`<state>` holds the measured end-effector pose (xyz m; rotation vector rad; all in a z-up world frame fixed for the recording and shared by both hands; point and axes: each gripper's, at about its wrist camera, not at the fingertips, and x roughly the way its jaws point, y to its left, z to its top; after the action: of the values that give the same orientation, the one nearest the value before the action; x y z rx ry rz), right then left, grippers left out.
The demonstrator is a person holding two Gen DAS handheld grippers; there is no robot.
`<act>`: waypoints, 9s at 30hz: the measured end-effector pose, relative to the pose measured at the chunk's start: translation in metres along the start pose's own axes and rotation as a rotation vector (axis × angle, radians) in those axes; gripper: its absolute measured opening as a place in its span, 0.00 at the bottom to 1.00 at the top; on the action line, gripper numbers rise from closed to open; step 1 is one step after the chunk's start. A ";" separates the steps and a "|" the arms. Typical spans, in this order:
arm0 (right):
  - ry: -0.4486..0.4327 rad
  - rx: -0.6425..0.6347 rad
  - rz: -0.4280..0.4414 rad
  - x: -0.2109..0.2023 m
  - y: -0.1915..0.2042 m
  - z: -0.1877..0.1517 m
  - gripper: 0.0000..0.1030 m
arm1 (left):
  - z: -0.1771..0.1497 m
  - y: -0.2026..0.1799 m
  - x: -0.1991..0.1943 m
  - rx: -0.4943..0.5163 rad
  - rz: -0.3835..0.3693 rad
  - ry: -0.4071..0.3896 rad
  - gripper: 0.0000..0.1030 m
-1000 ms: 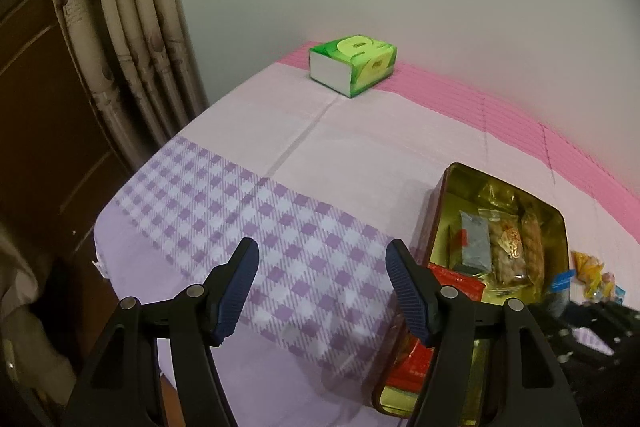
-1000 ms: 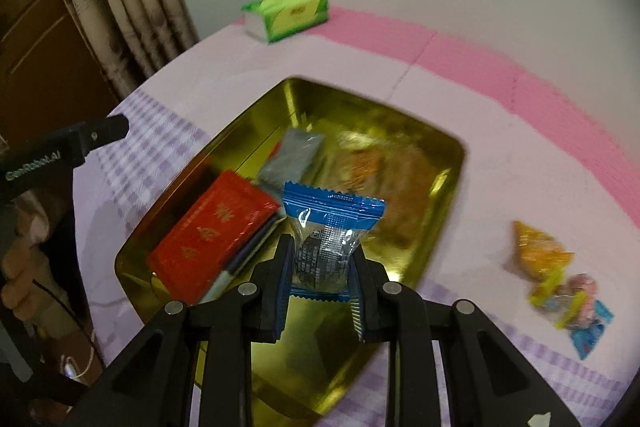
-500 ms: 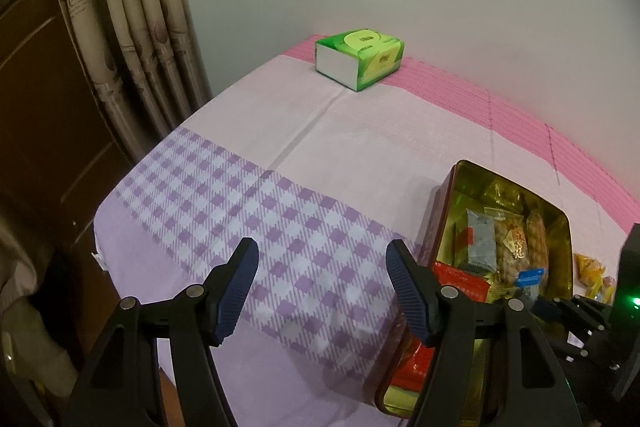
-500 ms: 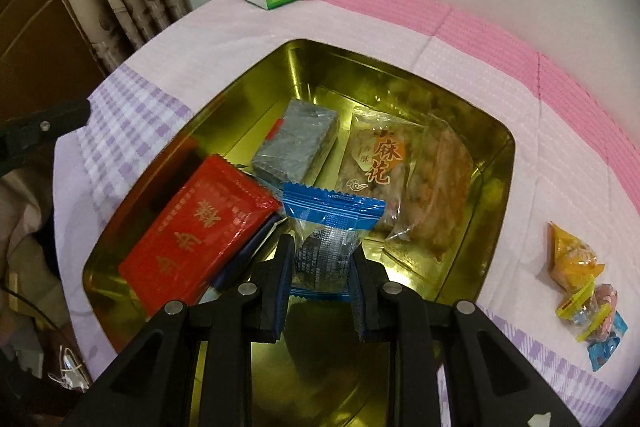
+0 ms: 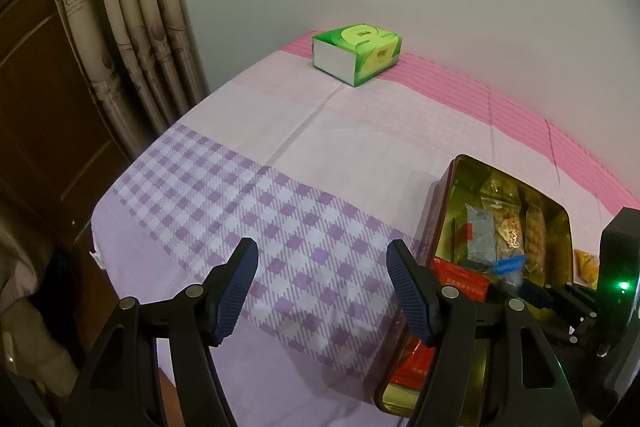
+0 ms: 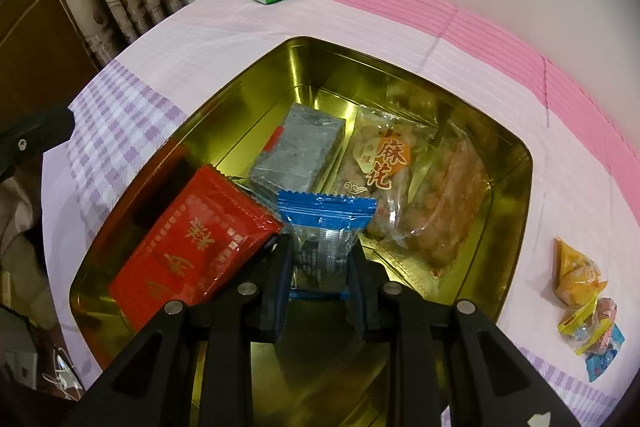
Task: Organize snacks
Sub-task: 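Carry the blue candy packet into the gold tin and open the right gripper, then move the right gripper back to the candies and grasp the light-blue candy, then grasp the yellow-green candy with the left gripper while the right holds the light-blue candy, then carry the yellow-green candy into the gold tin and open the left gripper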
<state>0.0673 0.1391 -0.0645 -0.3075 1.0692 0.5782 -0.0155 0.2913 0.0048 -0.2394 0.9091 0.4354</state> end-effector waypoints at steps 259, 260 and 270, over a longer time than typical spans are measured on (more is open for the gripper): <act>-0.213 0.597 -0.428 -0.094 -0.337 -0.197 0.31 | 0.006 -0.118 -0.003 0.306 -0.026 -0.102 0.53; -0.211 0.592 -0.430 -0.093 -0.336 -0.196 0.31 | 0.005 -0.116 -0.005 0.312 -0.022 -0.112 0.54; -0.171 0.579 -0.449 -0.091 -0.331 -0.188 0.27 | 0.002 -0.091 -0.009 0.266 0.008 -0.139 0.56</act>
<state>0.0900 -0.2507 -0.0826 0.0165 0.9175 -0.1142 0.0235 0.2088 0.0151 0.0370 0.8214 0.3299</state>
